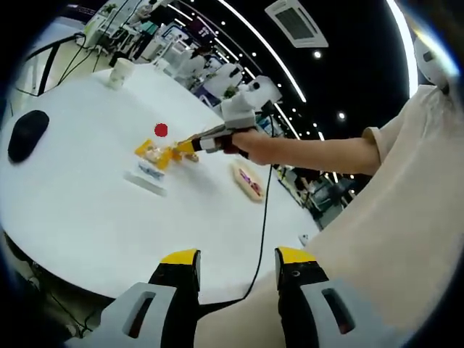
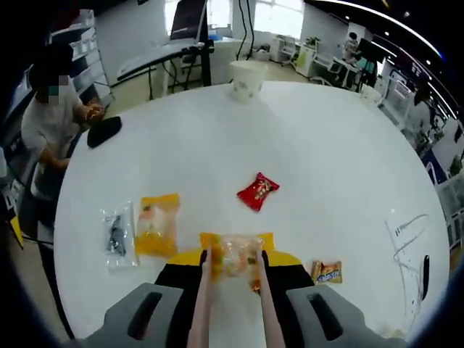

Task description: Place the target food into the container with the food tongs after gripping and lifting it, then release it inside without dropping or visibly crushing the food.

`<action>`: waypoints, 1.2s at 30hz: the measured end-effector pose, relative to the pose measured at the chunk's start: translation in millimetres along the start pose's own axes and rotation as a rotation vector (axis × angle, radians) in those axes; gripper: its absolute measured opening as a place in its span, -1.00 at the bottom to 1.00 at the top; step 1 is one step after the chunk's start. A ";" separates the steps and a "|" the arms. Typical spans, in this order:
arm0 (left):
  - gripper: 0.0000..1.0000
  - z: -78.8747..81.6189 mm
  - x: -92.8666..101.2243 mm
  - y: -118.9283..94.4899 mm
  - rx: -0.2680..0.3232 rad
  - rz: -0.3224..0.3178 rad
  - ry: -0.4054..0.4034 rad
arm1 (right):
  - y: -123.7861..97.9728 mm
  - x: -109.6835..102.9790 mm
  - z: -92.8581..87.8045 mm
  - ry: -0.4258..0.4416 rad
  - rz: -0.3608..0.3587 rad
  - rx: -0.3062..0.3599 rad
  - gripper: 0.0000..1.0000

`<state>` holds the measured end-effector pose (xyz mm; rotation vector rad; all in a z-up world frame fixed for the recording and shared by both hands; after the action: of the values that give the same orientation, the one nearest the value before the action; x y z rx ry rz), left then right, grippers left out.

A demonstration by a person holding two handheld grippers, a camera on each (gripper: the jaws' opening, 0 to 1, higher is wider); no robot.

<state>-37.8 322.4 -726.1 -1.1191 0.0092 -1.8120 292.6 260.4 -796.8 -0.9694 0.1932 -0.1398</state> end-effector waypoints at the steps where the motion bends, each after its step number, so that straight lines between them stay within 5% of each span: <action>1: -0.20 0.2 -0.1 0.1 0.000 0.000 0.000 | 0.1 0.0 -0.1 -0.001 0.001 -0.002 -0.40; 36: -0.20 -0.7 -0.4 0.1 0.002 -0.006 -0.007 | 4.4 -8.2 2.5 -0.026 0.005 -0.016 -0.55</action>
<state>-38.2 322.4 -726.9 -1.1245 -0.0004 -1.8133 285.3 266.5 -798.3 -0.9865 0.1728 -0.1214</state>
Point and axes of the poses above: the point that each gripper's makers call its tool centre point, and the gripper's own axes: y roughly forward along the fingers, x roughly to its right, z roughly out of its top, the point moved 6 cm from there along -y, roughly backward along the fingers, and after that the axes turned 9 degrees about z, right-handed, at the moved point
